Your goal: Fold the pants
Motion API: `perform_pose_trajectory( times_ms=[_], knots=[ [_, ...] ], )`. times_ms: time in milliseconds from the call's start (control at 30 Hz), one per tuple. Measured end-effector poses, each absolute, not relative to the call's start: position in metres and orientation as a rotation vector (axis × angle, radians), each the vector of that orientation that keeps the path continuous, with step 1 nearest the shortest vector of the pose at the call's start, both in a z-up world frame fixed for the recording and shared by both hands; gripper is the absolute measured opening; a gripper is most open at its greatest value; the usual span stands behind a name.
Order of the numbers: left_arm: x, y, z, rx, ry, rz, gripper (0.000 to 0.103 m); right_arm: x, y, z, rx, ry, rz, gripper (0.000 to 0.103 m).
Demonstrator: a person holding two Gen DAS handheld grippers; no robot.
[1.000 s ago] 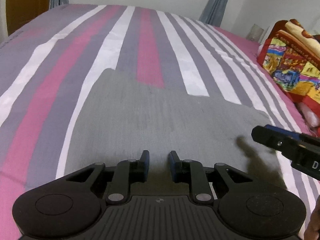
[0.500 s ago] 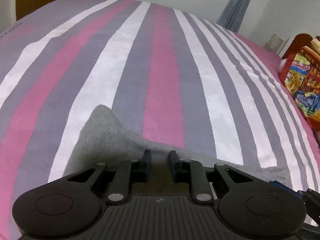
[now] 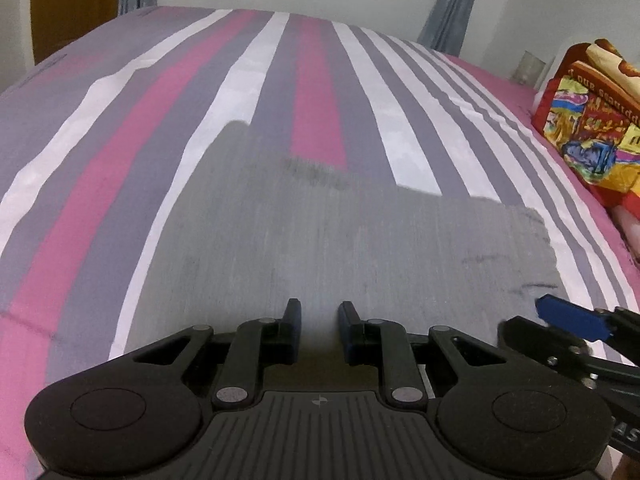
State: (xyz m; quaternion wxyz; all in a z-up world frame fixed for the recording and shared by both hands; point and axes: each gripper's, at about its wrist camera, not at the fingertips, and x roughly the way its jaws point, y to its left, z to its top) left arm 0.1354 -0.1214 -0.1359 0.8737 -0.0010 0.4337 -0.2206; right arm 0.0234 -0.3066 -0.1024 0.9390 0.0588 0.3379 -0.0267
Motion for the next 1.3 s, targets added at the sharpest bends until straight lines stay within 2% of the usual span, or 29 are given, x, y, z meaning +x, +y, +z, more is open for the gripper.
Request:
perform_pose_trajectory(
  times_ms=[200,300,567,700,933,1000,1067,1100,1300],
  knots=[
    [0.115,-0.119,-0.130,0.022,0.914,-0.445,0.021,0.012,-0.306,-0.091,0.156,0.676,-0.059,0.045],
    [0.104,-0.116,-0.128,0.030,0.909,-0.436,0.022,0.005,-0.304,-0.088,0.159,0.660,-0.066,0.050],
    [0.089,-0.115,-0.126,0.047,0.900,-0.430,0.022,0.003,-0.306,-0.094,0.165,0.705,-0.059,0.050],
    [0.088,-0.107,-0.122,0.026,0.903,-0.417,0.023,-0.001,-0.312,-0.088,0.188,0.689,-0.065,0.064],
    [0.093,-0.087,-0.114,0.027,0.875,-0.387,0.025,-0.002,-0.326,-0.090,0.275,0.715,-0.061,0.068],
    [0.098,-0.082,-0.112,0.020,0.872,-0.377,0.030,0.000,-0.336,-0.096,0.334,0.735,-0.058,0.069],
    [0.104,-0.072,-0.112,0.008,0.865,-0.360,0.055,0.001,-0.347,-0.101,0.401,0.755,-0.058,0.070],
    [0.107,-0.068,-0.112,0.004,0.858,-0.354,0.059,0.001,-0.352,-0.105,0.429,0.764,-0.057,0.073],
    [0.127,-0.049,-0.124,-0.022,0.884,-0.349,0.060,0.005,-0.379,-0.124,0.588,0.807,-0.028,0.085]
  ],
)
